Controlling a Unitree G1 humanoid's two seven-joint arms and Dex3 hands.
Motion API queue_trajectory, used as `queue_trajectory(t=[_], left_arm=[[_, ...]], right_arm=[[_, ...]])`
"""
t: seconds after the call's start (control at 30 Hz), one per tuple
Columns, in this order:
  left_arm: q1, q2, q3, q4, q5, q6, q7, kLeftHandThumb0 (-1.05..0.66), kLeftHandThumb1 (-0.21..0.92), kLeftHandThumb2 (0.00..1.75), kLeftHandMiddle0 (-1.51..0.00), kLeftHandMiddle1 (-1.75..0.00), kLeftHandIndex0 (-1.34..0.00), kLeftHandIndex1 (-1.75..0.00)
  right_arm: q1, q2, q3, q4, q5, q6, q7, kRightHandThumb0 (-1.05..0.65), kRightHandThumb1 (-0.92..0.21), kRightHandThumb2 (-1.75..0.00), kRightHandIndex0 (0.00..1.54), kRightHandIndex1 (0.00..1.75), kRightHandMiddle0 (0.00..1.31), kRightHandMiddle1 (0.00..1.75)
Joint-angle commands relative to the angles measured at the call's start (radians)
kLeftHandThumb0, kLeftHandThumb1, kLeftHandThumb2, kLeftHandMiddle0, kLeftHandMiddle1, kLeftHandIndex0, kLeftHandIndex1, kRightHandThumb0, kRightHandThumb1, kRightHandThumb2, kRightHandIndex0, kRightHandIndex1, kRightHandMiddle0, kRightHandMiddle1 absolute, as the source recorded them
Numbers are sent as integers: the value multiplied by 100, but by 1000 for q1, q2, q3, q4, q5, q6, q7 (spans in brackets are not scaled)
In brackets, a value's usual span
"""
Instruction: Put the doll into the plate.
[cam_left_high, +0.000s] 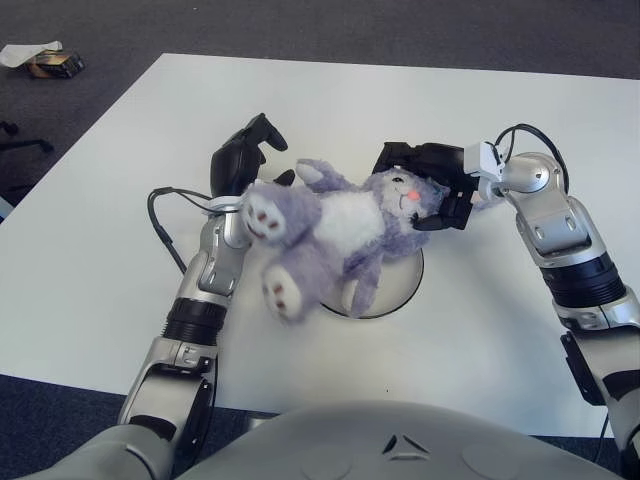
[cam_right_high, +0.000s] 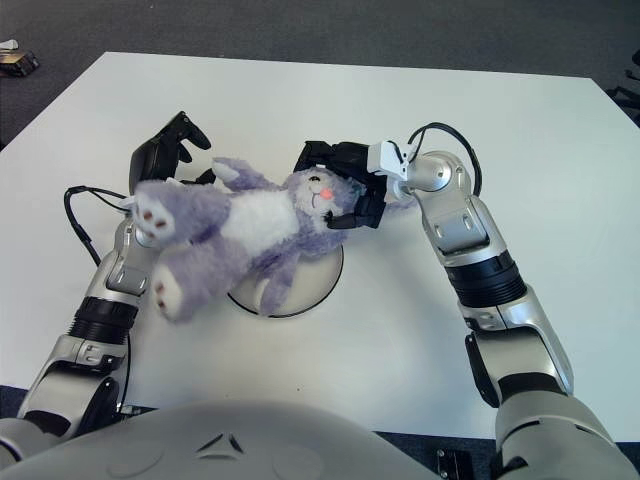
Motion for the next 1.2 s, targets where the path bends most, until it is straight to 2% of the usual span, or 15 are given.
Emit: queue_trajectory(t=[0.0,0.2,0.57,0.73,0.83,0.97,1.03,1.1,1.17], left_arm=[[-17,8,-2,9,1,3,9,-1,23,142,-56,-175,-55,-175],[-21,7,-3,14,1,4,11,-1,23,142,-56,-175,-55,-175],[-26,9,-7,23,0,-1,16,-1,23,142,-56,-175,-55,-175],[-30,9,-7,30,-7,-5,10,-1,23,143,-56,-175,-55,-175],[-31,7,-7,31,-10,-3,9,-1,23,142,-56,-175,-55,-175],[-37,8,-7,39,-12,-4,11,-1,23,142,-56,-175,-55,-175],[-38,6,-7,40,-12,-1,10,-1,23,142,-56,-175,-55,-175],[-39,4,-7,41,-13,5,8,-1,23,142,-56,-175,-55,-175],[-42,2,-6,43,-13,9,7,-1,23,142,-56,-175,-55,-175]], right_arm=[[-18,-6,-21,11,33,8,11,-57,-17,-108,0,82,0,106],[-18,-13,-21,21,36,-24,12,-61,-19,-105,0,64,0,96],[-7,-22,-44,38,60,-91,11,-71,-27,-97,0,52,0,89],[-30,-29,-57,56,54,-107,5,-73,-28,-95,0,50,0,88],[-54,-49,-91,57,85,-54,26,-70,-26,-96,0,53,0,90],[-94,-72,-121,56,119,22,46,-59,-17,-105,0,60,0,94],[-128,-86,-138,65,137,70,57,-51,-13,-110,0,62,0,96],[-163,-97,-154,86,159,117,67,-33,-8,-121,0,69,0,102],[-192,-104,-169,111,184,160,78,-23,-5,-127,0,72,0,106]])
